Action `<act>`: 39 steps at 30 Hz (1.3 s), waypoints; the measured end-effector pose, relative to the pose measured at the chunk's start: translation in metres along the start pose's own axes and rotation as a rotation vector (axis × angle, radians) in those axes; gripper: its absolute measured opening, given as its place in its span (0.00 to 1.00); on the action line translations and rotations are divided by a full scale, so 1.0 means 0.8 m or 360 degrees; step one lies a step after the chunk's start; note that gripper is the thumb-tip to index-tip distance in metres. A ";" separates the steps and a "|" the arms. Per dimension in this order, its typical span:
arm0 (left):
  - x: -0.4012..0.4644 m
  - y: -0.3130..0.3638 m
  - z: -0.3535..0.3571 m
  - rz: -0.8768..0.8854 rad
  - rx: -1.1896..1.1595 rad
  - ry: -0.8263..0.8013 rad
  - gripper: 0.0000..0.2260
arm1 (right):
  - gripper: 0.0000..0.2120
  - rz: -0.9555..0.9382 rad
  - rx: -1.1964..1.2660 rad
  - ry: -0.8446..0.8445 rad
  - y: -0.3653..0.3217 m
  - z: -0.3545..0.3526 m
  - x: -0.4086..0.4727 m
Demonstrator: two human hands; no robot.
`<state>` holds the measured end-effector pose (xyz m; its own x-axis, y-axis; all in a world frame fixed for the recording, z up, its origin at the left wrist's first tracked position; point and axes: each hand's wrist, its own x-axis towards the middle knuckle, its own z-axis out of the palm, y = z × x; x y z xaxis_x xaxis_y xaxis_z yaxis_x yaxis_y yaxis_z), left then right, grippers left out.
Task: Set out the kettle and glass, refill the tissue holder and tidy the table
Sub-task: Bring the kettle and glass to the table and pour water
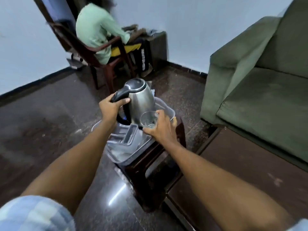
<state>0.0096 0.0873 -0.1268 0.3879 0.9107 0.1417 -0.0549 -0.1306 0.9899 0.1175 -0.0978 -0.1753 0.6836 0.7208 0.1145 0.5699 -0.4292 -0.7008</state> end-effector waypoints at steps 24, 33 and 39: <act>-0.288 0.210 0.296 0.0226 -0.0398 -0.1155 0.16 | 0.37 0.0619 0.0128 0.1364 0.227 -0.469 -0.385; -0.434 0.105 0.428 0.0212 -0.0003 -0.1677 0.20 | 0.37 0.0887 0.0221 0.1492 0.356 -0.426 -0.470; -0.454 0.064 0.464 0.0322 0.0283 -0.1776 0.14 | 0.36 0.0954 0.0279 0.1407 0.405 -0.387 -0.475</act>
<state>0.2073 -0.3959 -0.1280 0.9911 0.0235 0.1308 -0.1130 -0.3694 0.9224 0.1837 -0.6795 -0.2280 0.9562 -0.2584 0.1376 0.0079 -0.4469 -0.8946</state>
